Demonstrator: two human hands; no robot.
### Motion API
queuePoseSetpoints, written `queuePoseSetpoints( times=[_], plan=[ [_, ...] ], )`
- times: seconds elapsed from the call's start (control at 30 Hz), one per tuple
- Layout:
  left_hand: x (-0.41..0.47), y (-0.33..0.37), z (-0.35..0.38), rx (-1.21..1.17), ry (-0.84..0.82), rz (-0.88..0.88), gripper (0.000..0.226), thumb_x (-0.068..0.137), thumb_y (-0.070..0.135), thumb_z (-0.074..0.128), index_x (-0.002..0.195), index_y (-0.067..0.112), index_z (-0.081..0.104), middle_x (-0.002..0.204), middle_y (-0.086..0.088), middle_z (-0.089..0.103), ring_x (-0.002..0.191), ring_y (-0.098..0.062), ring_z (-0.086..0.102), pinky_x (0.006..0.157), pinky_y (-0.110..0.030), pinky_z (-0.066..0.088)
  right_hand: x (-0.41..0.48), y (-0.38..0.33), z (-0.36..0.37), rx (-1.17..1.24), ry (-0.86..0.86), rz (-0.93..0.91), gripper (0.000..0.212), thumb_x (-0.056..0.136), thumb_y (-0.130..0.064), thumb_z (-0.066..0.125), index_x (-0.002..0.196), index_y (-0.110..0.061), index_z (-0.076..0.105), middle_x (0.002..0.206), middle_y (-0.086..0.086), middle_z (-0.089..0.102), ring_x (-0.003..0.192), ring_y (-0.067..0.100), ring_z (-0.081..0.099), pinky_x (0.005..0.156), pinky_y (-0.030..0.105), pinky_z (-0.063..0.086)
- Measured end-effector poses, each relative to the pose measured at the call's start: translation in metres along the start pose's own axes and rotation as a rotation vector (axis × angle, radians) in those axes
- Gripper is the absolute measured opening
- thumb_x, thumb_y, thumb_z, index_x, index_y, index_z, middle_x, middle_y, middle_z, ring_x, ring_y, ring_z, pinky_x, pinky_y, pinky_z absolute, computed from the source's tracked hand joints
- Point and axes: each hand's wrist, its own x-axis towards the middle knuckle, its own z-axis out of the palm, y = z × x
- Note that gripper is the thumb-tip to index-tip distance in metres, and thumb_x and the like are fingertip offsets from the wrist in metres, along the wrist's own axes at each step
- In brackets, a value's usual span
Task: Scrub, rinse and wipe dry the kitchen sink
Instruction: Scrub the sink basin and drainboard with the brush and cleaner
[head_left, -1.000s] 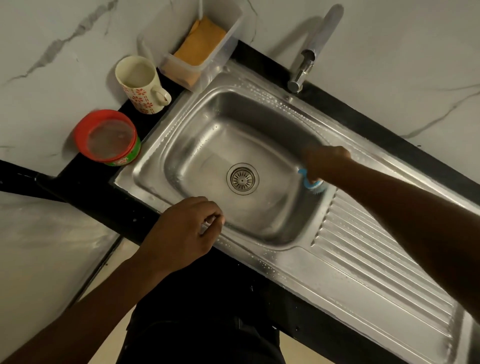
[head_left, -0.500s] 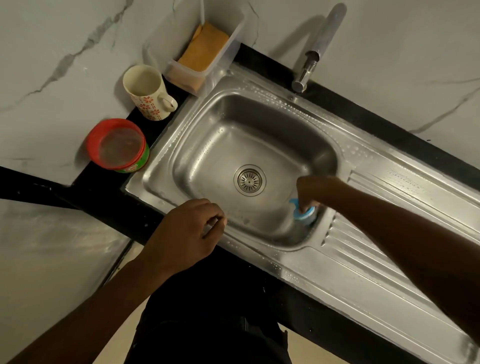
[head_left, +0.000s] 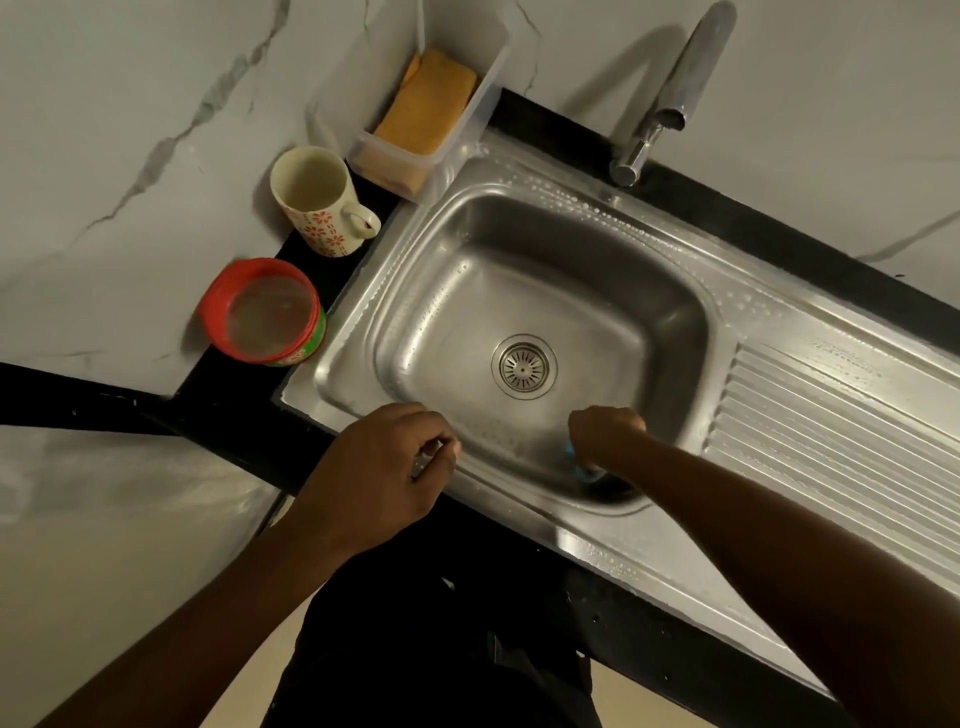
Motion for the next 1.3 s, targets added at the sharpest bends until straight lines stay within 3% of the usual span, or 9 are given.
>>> queuePoseSetpoints(
  times=[0.23,0.43,0.57,0.7,0.83,0.9,1.03,1.2,1.3],
  plan=[
    [0.009,-0.012,-0.016,0.028,0.004,0.014,0.019,0.097,0.040,0.057,0.090,0.026,0.068,0.084,0.014,0.060,0.081,-0.009,0.061,0.070,-0.030,0.054,0.001,0.030,-0.014,-0.047,0.166,0.095,0.034,0.095,-0.024,0.069,0.128,-0.018,0.062,0.116,0.002,0.069,0.107,0.024,0.068,0.079,0.035,0.049],
    [0.017,-0.023,-0.028,0.019,0.006,0.031,0.014,0.097,0.035,0.061,0.091,0.025,0.069,0.085,0.012,0.063,0.082,-0.011,0.062,0.072,-0.035,0.055,-0.011,-0.002,0.001,-0.003,0.003,-0.029,0.044,0.090,-0.027,0.075,0.129,-0.015,0.059,0.119,0.004,0.068,0.107,0.023,0.067,0.079,0.033,0.052],
    [0.020,-0.033,-0.040,0.001,0.003,0.037,0.015,0.097,0.035,0.060,0.093,0.024,0.069,0.085,0.011,0.063,0.082,-0.012,0.062,0.072,-0.036,0.056,-0.018,0.010,-0.038,0.067,-0.085,-0.046,0.046,0.084,-0.039,0.082,0.114,-0.005,0.073,0.081,0.002,0.068,0.070,0.014,0.064,0.069,0.028,0.056],
    [0.017,-0.046,-0.045,-0.018,0.017,0.005,0.011,0.097,0.032,0.064,0.095,0.023,0.071,0.086,0.012,0.065,0.083,-0.010,0.063,0.074,-0.036,0.057,-0.043,0.003,-0.084,0.285,0.195,-0.176,0.043,0.089,-0.050,0.076,0.118,-0.019,0.078,0.106,0.003,0.073,0.090,0.016,0.064,0.085,0.031,0.052],
    [0.006,-0.053,-0.048,-0.036,0.005,-0.011,0.023,0.095,0.042,0.054,0.092,0.024,0.069,0.084,0.011,0.063,0.081,-0.008,0.062,0.072,-0.039,0.058,-0.086,-0.056,-0.133,0.658,0.516,-0.377,0.033,0.092,-0.050,0.073,0.121,-0.033,0.075,0.083,-0.014,0.070,0.068,-0.001,0.061,0.059,0.013,0.040],
    [0.003,-0.056,-0.050,-0.014,-0.023,-0.023,0.026,0.094,0.045,0.052,0.088,0.025,0.067,0.081,0.010,0.063,0.079,-0.008,0.061,0.070,-0.039,0.056,-0.100,-0.094,-0.154,0.727,0.634,-0.461,0.036,0.093,-0.048,0.072,0.127,-0.034,0.072,0.089,-0.015,0.070,0.068,-0.002,0.061,0.056,0.010,0.038],
    [0.003,-0.066,-0.053,0.005,-0.022,-0.050,0.028,0.094,0.045,0.052,0.089,0.022,0.067,0.086,0.007,0.065,0.081,-0.008,0.063,0.073,-0.039,0.056,-0.100,-0.163,-0.183,0.669,0.788,-0.572,0.041,0.095,-0.043,0.069,0.134,-0.032,0.067,0.113,-0.005,0.075,0.092,0.013,0.067,0.079,0.033,0.056],
    [0.001,-0.075,-0.063,0.004,0.023,-0.054,0.018,0.096,0.036,0.062,0.081,0.036,0.051,0.076,0.017,0.057,0.076,-0.004,0.062,0.073,-0.036,0.057,-0.074,-0.222,-0.196,0.383,0.821,-0.616,0.037,0.099,-0.040,0.060,0.134,-0.029,0.065,0.115,-0.001,0.072,0.100,0.021,0.068,0.075,0.032,0.051],
    [-0.001,-0.083,-0.068,-0.010,0.045,-0.061,0.023,0.095,0.037,0.061,0.080,0.041,0.045,0.069,0.019,0.051,0.071,-0.002,0.061,0.074,-0.035,0.059,-0.060,-0.240,-0.199,0.308,0.798,-0.646,0.043,0.100,-0.040,0.062,0.140,-0.026,0.062,0.122,0.000,0.070,0.106,0.021,0.068,0.086,0.035,0.057]
  ],
)
